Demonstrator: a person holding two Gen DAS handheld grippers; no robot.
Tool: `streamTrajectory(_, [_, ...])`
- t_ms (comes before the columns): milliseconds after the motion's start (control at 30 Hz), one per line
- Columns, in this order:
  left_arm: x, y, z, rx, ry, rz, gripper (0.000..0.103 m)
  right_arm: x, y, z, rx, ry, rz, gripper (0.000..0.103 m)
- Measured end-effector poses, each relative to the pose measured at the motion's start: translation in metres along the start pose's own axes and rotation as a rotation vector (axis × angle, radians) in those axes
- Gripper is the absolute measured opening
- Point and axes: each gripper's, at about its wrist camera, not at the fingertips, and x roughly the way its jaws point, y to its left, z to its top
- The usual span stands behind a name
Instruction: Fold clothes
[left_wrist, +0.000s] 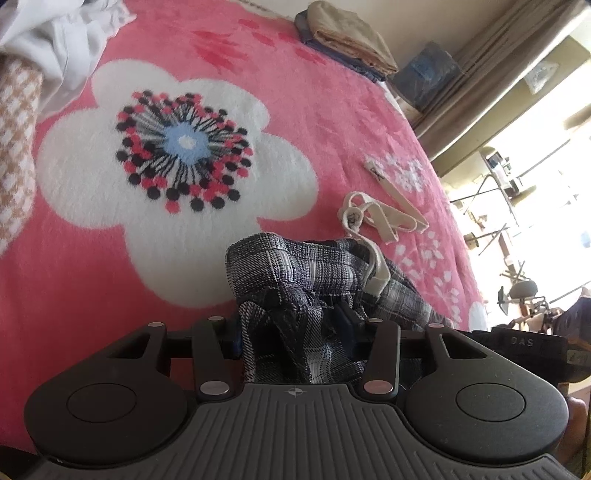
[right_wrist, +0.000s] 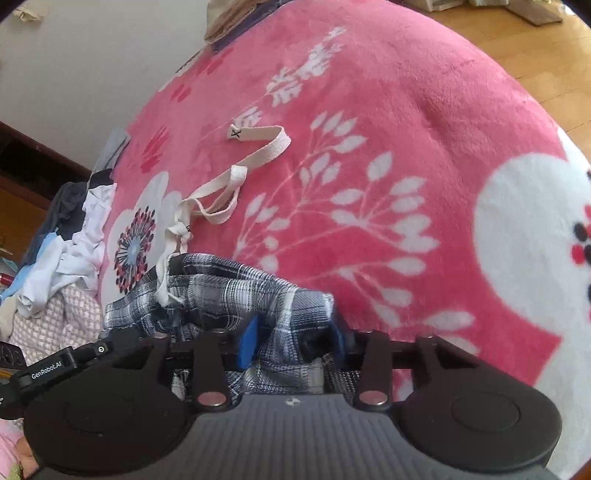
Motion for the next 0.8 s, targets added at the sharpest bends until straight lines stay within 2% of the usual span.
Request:
streamTrajectory(67, [-0.004, -0.004, -0.001, 0.026, -0.021, 0.002, 0.027, 0.001, 0.009, -0.004, -0.044, -0.021, -0.039, 0.041])
streamTrajectory(133, [-0.009, -0.010, 0.003, 0.055, -0.052, -0.006, 0.018, -0.002, 0.018, -0.007, -0.089, -0.055, -0.077, 0.030])
streamTrajectory(167, [-0.012, -0.013, 0.007, 0.071, -0.070, -0.011, 0.016, -0.007, 0.023, -0.008, -0.099, -0.086, -0.081, 0.018])
streamTrajectory(200, [-0.015, -0.017, 0.012, 0.087, -0.088, -0.016, 0.013, -0.014, 0.027, -0.009, -0.105, -0.124, -0.083, 0.016])
streamTrajectory(367, [-0.030, -0.033, 0.032, 0.168, -0.178, -0.041, 0.011, -0.057, 0.051, 0.003, -0.202, -0.318, -0.096, 0.015])
streamTrajectory(533, [-0.043, -0.051, 0.055, 0.252, -0.267, -0.064, 0.011, -0.090, 0.079, 0.041, -0.307, -0.459, -0.129, 0.014])
streamTrajectory(733, [-0.010, -0.085, 0.148, 0.405, -0.337, -0.035, 0.010, -0.098, 0.097, 0.117, -0.370, -0.585, -0.177, 0.014])
streamTrajectory(800, [0.012, -0.097, 0.176, 0.476, -0.350, 0.009, 0.010, -0.091, 0.098, 0.148, -0.385, -0.609, -0.199, 0.014])
